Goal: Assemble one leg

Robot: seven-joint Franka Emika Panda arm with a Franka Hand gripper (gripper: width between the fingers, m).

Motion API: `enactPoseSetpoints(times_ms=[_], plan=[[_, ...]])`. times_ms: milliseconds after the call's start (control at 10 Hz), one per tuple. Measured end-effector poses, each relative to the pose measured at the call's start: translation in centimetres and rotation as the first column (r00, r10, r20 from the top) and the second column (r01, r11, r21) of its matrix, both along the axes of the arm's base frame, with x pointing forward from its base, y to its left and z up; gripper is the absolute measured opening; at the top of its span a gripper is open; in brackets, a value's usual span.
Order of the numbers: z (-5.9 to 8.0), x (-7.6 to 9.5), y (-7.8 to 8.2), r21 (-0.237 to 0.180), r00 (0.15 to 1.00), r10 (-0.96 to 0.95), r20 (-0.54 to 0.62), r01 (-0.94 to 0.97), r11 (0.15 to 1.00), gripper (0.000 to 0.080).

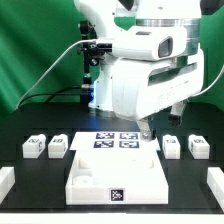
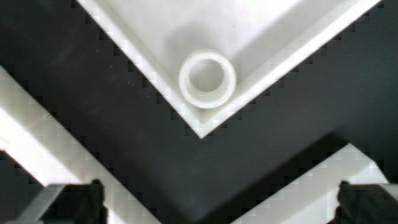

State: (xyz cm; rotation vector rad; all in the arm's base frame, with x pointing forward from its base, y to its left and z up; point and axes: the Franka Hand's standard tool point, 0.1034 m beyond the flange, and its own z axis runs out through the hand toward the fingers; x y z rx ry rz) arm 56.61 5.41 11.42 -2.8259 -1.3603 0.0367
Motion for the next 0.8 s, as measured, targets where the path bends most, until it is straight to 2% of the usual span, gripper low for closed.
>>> enactPoseSetpoints(times_ms=[600,700,800], plan=[[-0.2,-0.2,0.1,0.000,1.000,0.027,-0.005,-0.027,1.000,0.0650],[-0.5,-1.0,0.2,-0.002,0.998,0.058,-0.011,-0.058,0.998,0.0650],[-1.1,-2.6,0.2,-0.003,0.995,0.094,-0.025,-0.094,0.996,0.0650]])
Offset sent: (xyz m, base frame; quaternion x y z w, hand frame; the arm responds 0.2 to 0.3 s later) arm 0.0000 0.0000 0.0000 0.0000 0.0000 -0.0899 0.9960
